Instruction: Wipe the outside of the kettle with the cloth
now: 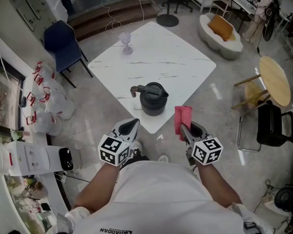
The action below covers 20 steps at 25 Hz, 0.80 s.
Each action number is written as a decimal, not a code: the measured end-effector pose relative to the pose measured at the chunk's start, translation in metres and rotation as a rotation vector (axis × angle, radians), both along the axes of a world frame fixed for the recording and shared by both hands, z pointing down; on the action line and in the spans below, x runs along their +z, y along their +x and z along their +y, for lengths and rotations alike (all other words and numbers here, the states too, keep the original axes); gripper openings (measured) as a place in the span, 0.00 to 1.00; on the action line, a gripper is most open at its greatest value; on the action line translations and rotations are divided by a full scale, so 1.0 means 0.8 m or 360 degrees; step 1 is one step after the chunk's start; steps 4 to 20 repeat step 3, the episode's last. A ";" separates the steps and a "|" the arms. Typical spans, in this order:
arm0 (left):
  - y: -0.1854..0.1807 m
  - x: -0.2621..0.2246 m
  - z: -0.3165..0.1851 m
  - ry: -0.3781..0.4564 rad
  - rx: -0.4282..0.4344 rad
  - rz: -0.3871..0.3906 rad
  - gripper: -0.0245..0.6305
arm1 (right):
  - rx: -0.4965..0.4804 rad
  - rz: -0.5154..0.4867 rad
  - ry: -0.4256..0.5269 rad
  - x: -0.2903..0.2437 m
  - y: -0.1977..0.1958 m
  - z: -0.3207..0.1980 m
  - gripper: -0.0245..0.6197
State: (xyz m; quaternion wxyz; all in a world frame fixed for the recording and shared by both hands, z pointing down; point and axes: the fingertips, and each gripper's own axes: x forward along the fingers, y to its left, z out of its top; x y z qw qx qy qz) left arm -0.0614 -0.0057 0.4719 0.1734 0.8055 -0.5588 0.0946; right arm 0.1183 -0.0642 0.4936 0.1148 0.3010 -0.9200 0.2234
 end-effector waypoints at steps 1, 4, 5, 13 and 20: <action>0.000 0.000 0.001 -0.0001 0.0000 0.0001 0.04 | 0.0001 0.0001 -0.0001 0.000 0.000 0.000 0.20; 0.000 0.000 0.002 -0.0003 0.0000 0.0001 0.04 | 0.0002 0.0003 -0.0003 0.001 0.000 0.001 0.20; 0.000 0.000 0.002 -0.0003 0.0000 0.0001 0.04 | 0.0002 0.0003 -0.0003 0.001 0.000 0.001 0.20; 0.000 0.000 0.002 -0.0003 0.0000 0.0001 0.04 | 0.0002 0.0003 -0.0003 0.001 0.000 0.001 0.20; 0.000 0.000 0.002 -0.0003 0.0000 0.0001 0.04 | 0.0002 0.0003 -0.0003 0.001 0.000 0.001 0.20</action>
